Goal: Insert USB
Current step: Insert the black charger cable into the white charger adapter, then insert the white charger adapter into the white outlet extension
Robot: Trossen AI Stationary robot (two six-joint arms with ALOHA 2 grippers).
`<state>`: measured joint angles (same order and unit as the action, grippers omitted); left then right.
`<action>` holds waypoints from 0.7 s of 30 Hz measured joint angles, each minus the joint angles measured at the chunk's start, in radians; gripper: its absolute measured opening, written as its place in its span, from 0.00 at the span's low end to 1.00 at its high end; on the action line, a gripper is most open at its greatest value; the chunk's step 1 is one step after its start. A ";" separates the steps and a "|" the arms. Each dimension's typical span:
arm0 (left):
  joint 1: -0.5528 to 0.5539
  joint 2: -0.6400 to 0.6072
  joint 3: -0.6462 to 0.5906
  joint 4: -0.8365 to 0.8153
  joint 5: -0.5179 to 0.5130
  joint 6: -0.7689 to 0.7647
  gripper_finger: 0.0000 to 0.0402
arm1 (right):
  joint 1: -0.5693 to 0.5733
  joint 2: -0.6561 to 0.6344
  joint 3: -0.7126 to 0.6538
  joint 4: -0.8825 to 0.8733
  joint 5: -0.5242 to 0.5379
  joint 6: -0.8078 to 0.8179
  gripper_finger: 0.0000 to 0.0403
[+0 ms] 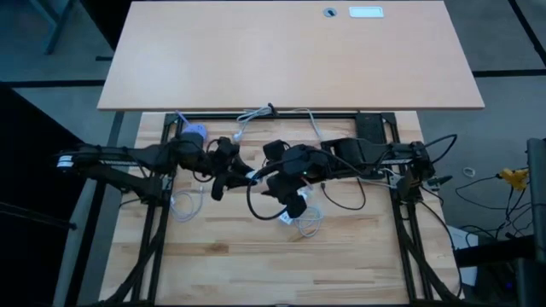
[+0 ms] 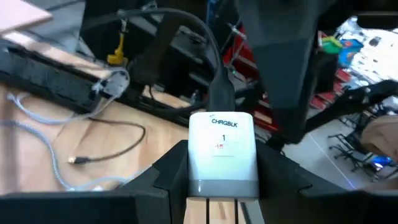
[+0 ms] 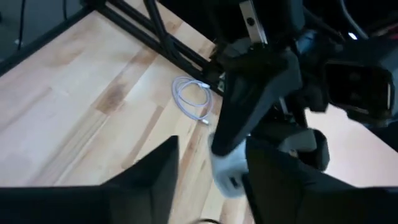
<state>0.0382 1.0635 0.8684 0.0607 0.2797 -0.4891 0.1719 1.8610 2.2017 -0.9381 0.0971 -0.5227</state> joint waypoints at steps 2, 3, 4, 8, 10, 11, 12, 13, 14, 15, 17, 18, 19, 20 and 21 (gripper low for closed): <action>-0.001 0.005 0.000 0.004 0.022 -0.005 0.31 | 0.001 -0.004 0.000 -0.001 0.002 -0.033 0.51; -0.001 0.007 0.000 0.003 0.031 -0.008 0.31 | 0.002 -0.006 0.000 -0.003 0.003 -0.054 0.53; -0.001 0.010 0.000 0.005 0.043 -0.009 0.31 | 0.003 -0.008 0.000 -0.005 0.005 -0.077 0.55; -0.001 0.014 0.000 0.022 0.064 -0.017 0.31 | 0.004 -0.007 0.001 -0.014 0.012 -0.111 0.61; -0.001 0.013 0.000 0.034 0.069 -0.017 0.31 | 0.003 -0.001 0.001 -0.015 0.013 -0.119 0.62; -0.002 0.013 0.000 0.041 0.070 -0.017 0.31 | 0.003 0.004 0.001 -0.015 0.015 -0.125 0.63; -0.002 0.013 0.000 0.050 0.070 -0.018 0.31 | 0.003 0.007 0.001 -0.014 0.015 -0.135 0.63; -0.002 0.013 0.000 0.060 0.070 -0.022 0.31 | 0.003 0.010 0.001 -0.014 0.015 -0.150 0.64; -0.002 0.013 0.000 0.075 0.072 -0.026 0.31 | 0.003 0.017 0.001 -0.011 0.016 -0.158 0.64; -0.002 0.013 0.000 0.082 0.078 -0.029 0.31 | 0.001 0.020 0.001 -0.005 0.025 -0.169 0.64; -0.002 0.013 0.000 0.090 0.090 -0.037 0.31 | -0.001 0.027 0.001 -0.006 0.042 -0.186 0.64; -0.002 0.013 0.000 0.090 0.095 -0.043 0.31 | -0.002 0.029 0.001 -0.004 0.050 -0.195 0.64; -0.005 0.013 0.000 0.091 0.097 -0.045 0.31 | -0.003 0.030 0.001 0.004 0.061 -0.196 0.64; -0.007 0.013 0.000 0.093 0.097 -0.047 0.31 | -0.005 0.031 0.001 0.010 0.062 -0.196 0.64; -0.008 0.013 0.000 0.093 0.097 -0.047 0.31 | -0.006 0.031 0.001 0.013 0.061 -0.196 0.64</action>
<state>0.0301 1.0767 0.8684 0.1538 0.3767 -0.5362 0.1654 1.8915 2.2024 -0.9248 0.1578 -0.7185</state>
